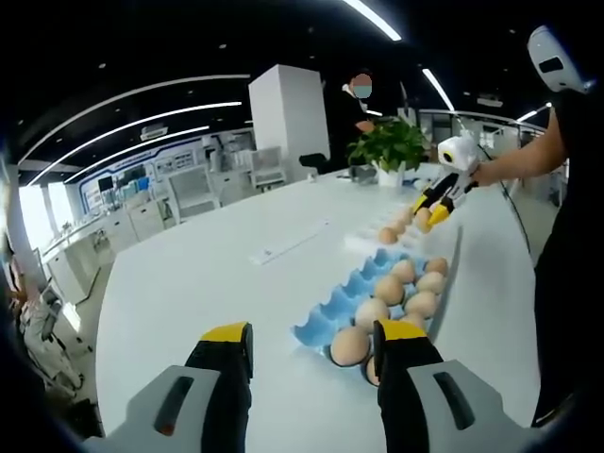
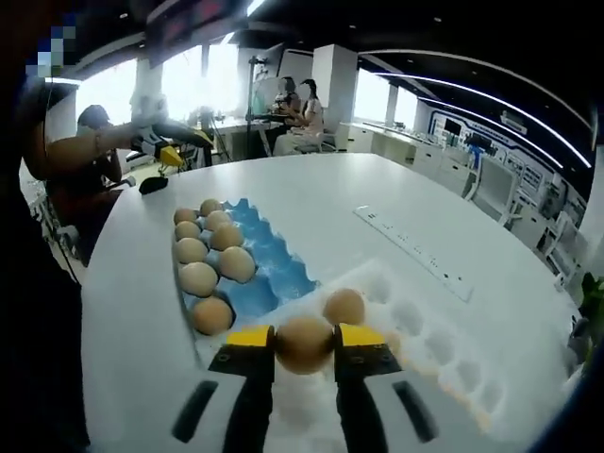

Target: Place the egg into an empty slot of the egg tray after lifting it from the table, then release the egg inside the slot.

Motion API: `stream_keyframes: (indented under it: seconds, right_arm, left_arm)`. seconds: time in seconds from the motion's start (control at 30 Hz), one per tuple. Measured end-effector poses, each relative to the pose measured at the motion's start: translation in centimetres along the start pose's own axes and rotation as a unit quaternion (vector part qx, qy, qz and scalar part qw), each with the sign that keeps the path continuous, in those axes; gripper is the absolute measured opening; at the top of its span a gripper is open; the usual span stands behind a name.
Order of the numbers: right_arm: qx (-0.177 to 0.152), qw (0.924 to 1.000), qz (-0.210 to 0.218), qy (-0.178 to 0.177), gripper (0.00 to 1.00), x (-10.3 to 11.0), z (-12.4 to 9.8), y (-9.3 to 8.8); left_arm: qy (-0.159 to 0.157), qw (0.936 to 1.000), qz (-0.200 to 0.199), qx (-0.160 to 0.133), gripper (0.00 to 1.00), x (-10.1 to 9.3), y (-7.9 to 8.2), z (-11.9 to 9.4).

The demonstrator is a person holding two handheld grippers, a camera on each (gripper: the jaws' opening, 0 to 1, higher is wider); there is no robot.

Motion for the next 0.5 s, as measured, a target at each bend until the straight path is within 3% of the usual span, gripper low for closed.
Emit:
stream_keyframes:
  seconds: [0.27, 0.5]
  right_arm:
    - [-0.020, 0.9991, -0.012, 0.036, 0.25, 1.6, 2.9, 2.0]
    - [-0.019, 0.9976, -0.027, 0.061, 0.25, 2.7, 4.5, 2.5]
  left_arm:
    - [0.002, 1.0000, 0.000, 0.002, 0.52, 0.0, -0.1, -0.1]
    - [0.003, 1.0000, 0.001, -0.001, 0.52, 0.0, 0.1, -0.2]
Point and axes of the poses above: the point that each gripper's makers call its tool centre point, and the gripper's own axes: z roughly forward along the fingers, x roughly to its left, y roughly out of its top, the point moved 6 cm from there along -z, roughly backward along the fingers, and after that the axes turned 10 degrees about -z, right-handed, at the moved point
